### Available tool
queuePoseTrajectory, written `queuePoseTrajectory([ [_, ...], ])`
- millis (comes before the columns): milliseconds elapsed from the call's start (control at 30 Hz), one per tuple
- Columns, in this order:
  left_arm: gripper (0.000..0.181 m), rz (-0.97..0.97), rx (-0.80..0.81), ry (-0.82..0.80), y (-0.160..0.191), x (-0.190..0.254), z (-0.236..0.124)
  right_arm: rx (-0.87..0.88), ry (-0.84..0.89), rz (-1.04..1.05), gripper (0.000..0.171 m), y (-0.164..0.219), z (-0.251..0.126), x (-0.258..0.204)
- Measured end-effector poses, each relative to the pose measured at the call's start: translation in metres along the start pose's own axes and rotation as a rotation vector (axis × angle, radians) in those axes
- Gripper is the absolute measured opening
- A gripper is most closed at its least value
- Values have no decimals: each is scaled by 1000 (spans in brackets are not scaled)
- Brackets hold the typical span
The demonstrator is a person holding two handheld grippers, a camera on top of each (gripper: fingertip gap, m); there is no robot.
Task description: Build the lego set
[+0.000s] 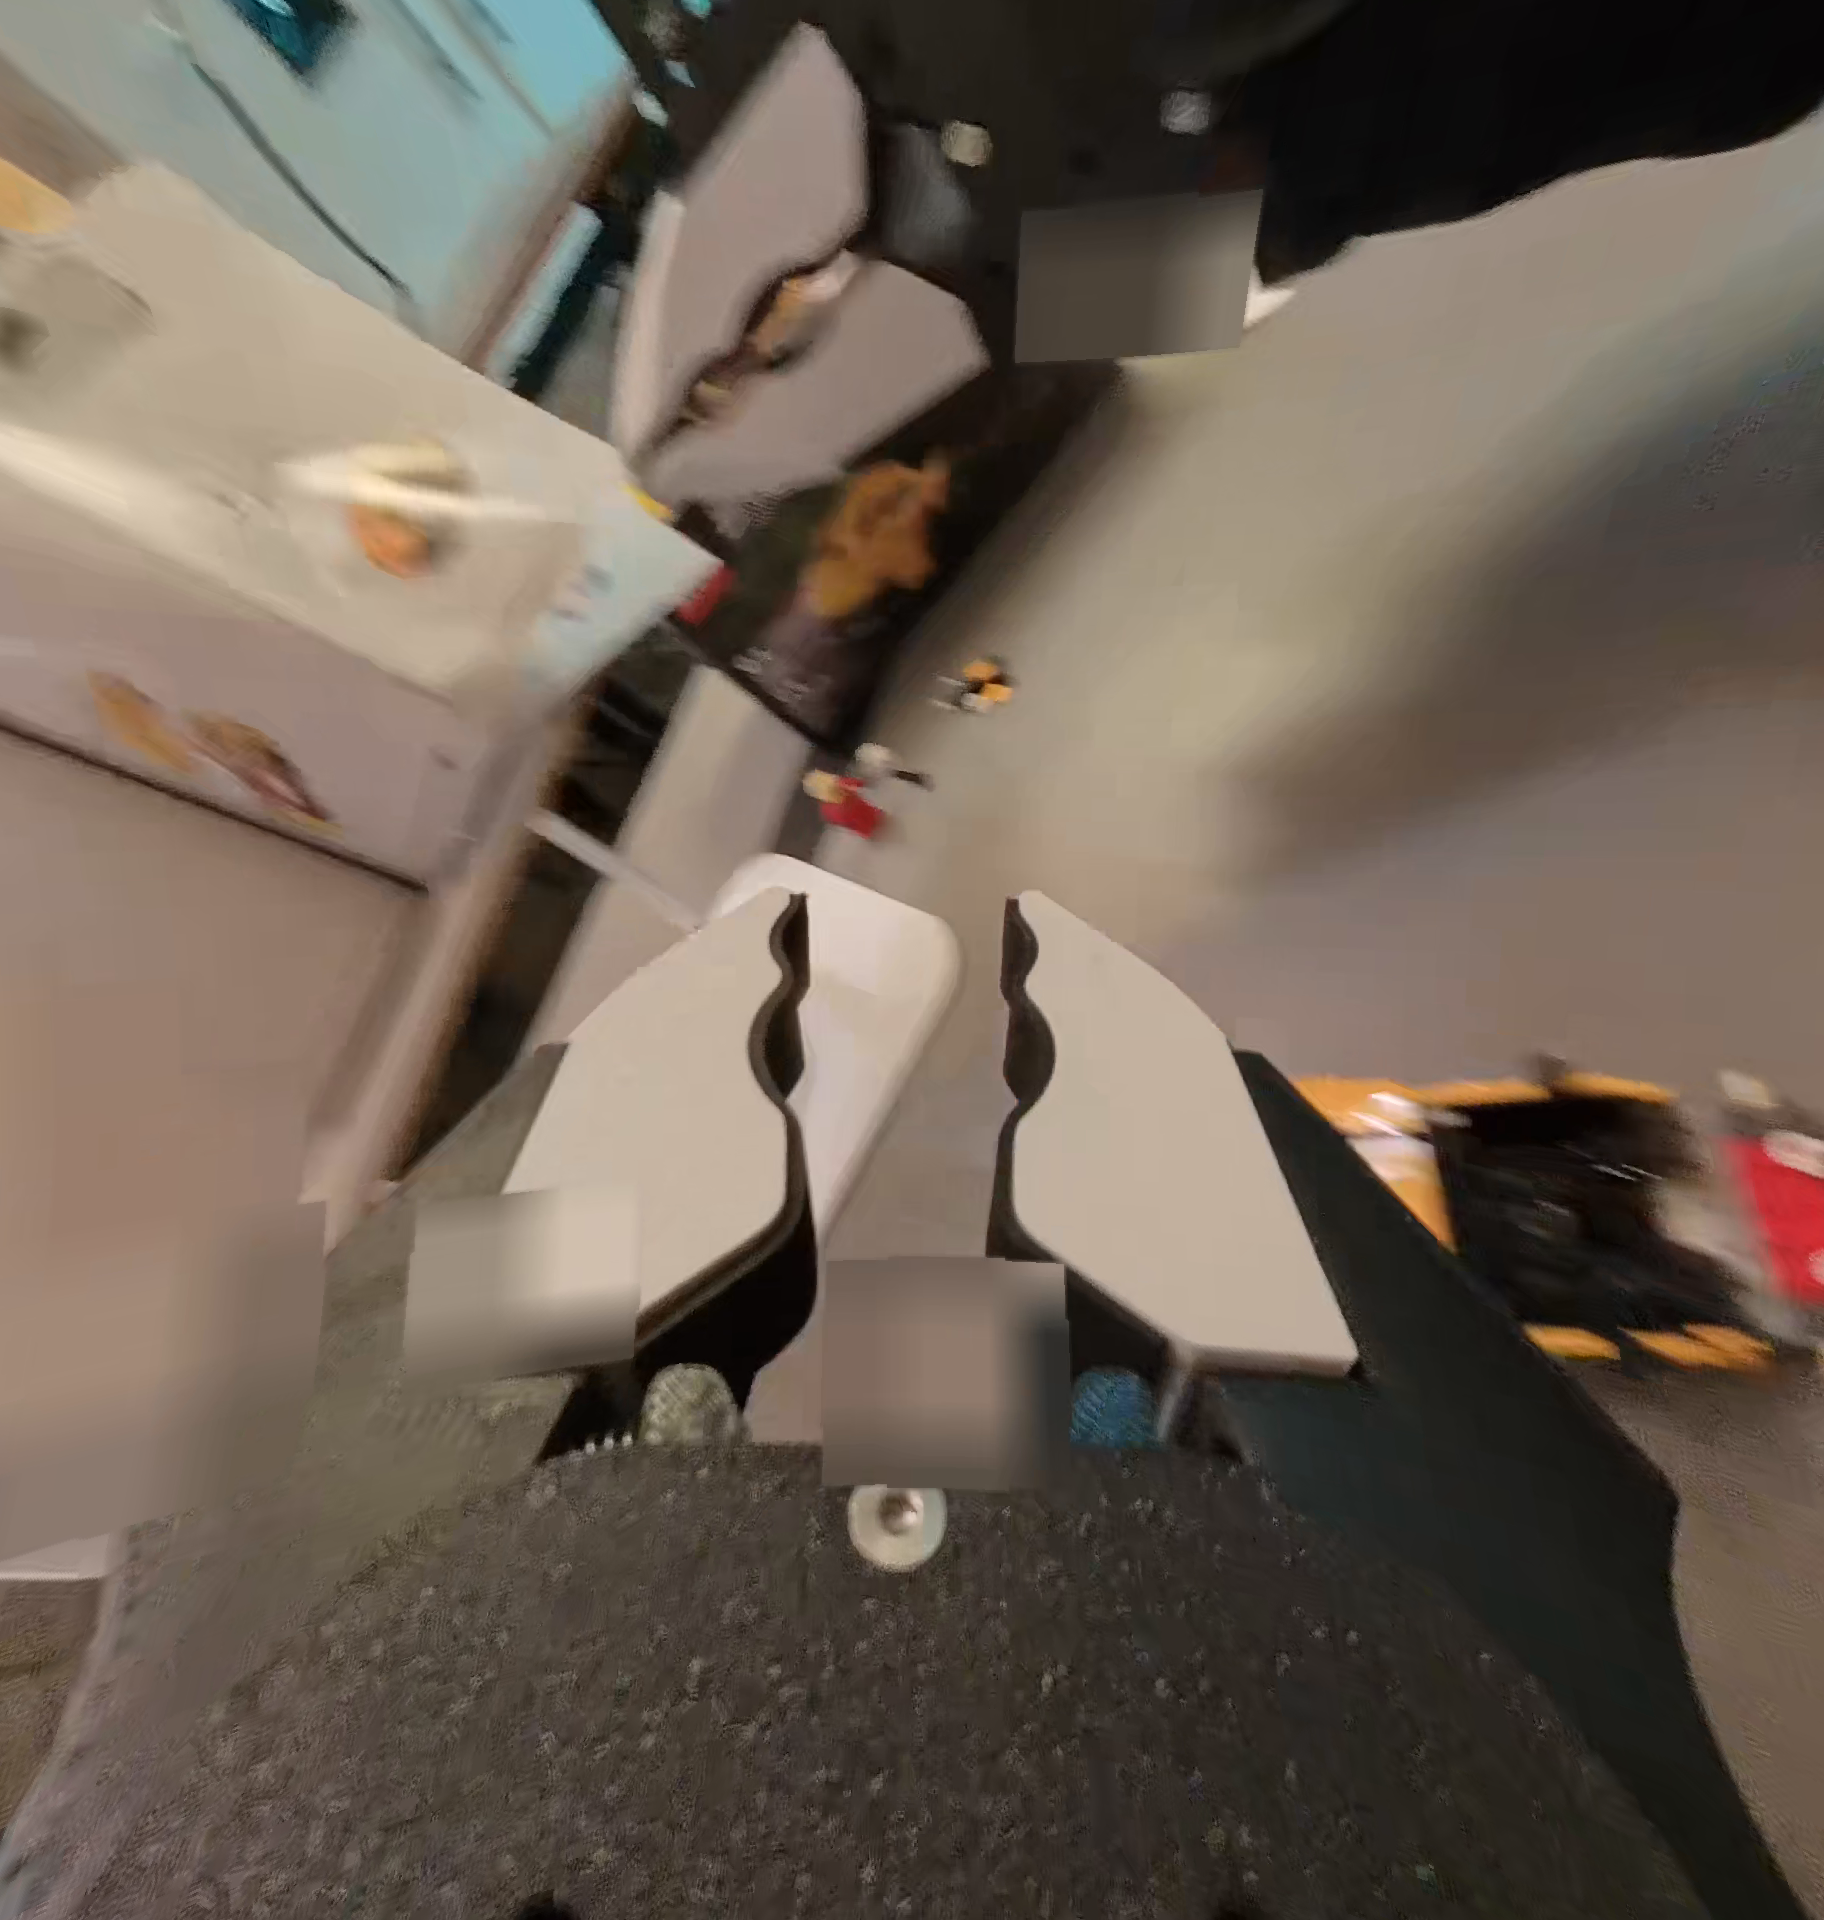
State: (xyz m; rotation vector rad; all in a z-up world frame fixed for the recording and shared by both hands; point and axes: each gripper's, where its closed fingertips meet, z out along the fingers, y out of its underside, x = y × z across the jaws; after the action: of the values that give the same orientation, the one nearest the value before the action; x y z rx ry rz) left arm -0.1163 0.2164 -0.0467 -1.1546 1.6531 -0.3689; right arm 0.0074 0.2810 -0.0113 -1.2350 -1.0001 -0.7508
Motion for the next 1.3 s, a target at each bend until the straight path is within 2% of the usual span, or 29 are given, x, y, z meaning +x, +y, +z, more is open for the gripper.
queuePoseTrajectory([
  [100, 38, 97, -27, -151, -11, -48, 18, 42, 11, 36, 0, -20, 1, 2],
  [200, 42, 187, -60, -310, -8, -88, 32, 83, 21, 94, 0, -37, 4, 4],
  [367, 47, 323, -82, -506, 1, -113, 37, 155, 17, 170, 0, -63, 10, 4],
  [467, 40, 334, -82, -573, 4, -120, 35, 192, 13, 189, 0, -80, 16, 1],
  [533, 22, 336, -65, -650, 3, -129, 26, 217, 7, 201, 0, -92, 20, -1],
  [600, 0, 288, -47, -687, 8, -135, 17, 250, 1, 222, 0, -107, 23, -3],
  [700, 0, 109, 2, -686, 21, -141, 7, 325, -64, 337, 5, -136, 17, -8],
  [733, 0, 26, 30, -674, 27, -144, 3, 350, -86, 366, 11, -145, 13, -9],
  [800, 0, -188, 96, -628, 42, -149, -2, 364, -97, 394, 11, -152, 10, -9],
  [933, 0, -627, 241, -506, 74, -160, -4, 168, -122, 381, 12, -117, 43, -20],
  [1033, 0, -821, 332, -452, 85, -169, -5, 46, -138, 410, 11, -91, 75, -28],
  [1167, 0, -890, 356, -420, 94, -174, -5, -140, -145, 508, 7, -55, 106, -26],
  [1300, 0, -892, 344, -374, 99, -177, -4, -256, -134, 523, 0, -12, 104, -13],
])
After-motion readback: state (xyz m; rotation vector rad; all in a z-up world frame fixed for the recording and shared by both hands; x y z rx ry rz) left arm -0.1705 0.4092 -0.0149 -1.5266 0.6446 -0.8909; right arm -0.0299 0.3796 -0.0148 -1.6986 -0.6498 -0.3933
